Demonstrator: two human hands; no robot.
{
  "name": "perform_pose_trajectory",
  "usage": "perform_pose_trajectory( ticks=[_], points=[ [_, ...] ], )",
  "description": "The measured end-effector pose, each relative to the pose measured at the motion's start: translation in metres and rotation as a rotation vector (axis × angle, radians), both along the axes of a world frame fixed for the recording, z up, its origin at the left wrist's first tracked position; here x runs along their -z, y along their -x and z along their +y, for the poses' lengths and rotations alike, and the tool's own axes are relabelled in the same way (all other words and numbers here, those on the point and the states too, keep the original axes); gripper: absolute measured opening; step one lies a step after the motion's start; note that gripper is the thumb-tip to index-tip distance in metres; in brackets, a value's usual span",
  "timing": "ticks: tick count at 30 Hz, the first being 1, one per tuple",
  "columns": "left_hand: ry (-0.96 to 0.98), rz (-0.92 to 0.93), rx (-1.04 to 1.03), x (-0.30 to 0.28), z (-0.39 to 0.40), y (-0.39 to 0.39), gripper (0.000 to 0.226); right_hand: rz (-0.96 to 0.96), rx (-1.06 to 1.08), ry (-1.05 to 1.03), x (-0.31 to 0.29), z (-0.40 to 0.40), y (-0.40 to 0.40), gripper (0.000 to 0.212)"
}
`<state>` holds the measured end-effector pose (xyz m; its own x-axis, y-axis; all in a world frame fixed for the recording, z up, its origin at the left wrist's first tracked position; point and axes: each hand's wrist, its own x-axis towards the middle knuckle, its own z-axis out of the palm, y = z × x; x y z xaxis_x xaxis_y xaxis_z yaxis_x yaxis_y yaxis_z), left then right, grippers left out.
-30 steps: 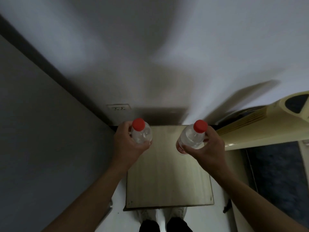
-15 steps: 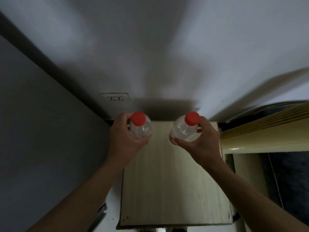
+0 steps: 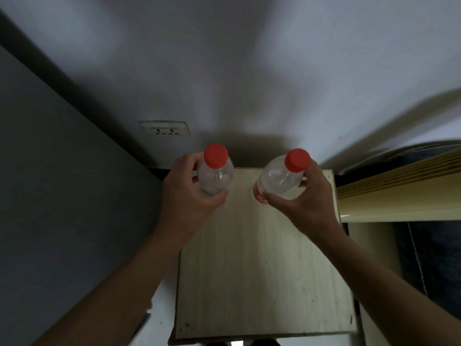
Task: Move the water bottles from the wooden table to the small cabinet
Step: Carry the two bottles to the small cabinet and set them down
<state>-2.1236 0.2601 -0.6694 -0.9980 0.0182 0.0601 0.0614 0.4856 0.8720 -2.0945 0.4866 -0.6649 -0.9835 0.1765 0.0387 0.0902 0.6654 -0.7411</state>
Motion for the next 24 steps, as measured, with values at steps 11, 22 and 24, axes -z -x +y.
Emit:
perform_pose_trajectory(
  ticks=[11, 22, 24],
  points=[
    [-0.009, -0.046, -0.003, 0.011, -0.002, -0.008, 0.065, -0.024, -0.002, -0.019, 0.002, 0.001, 0.004, 0.072],
    [0.014, 0.001, -0.012, 0.013, 0.005, -0.019, 0.062, -0.034, -0.017, -0.021, 0.003, 0.008, 0.001, 0.079],
    [0.017, 0.011, 0.007, 0.012, 0.007, -0.023, 0.063, -0.038, -0.012, -0.017, 0.004, 0.007, 0.000, 0.079]
  ],
)
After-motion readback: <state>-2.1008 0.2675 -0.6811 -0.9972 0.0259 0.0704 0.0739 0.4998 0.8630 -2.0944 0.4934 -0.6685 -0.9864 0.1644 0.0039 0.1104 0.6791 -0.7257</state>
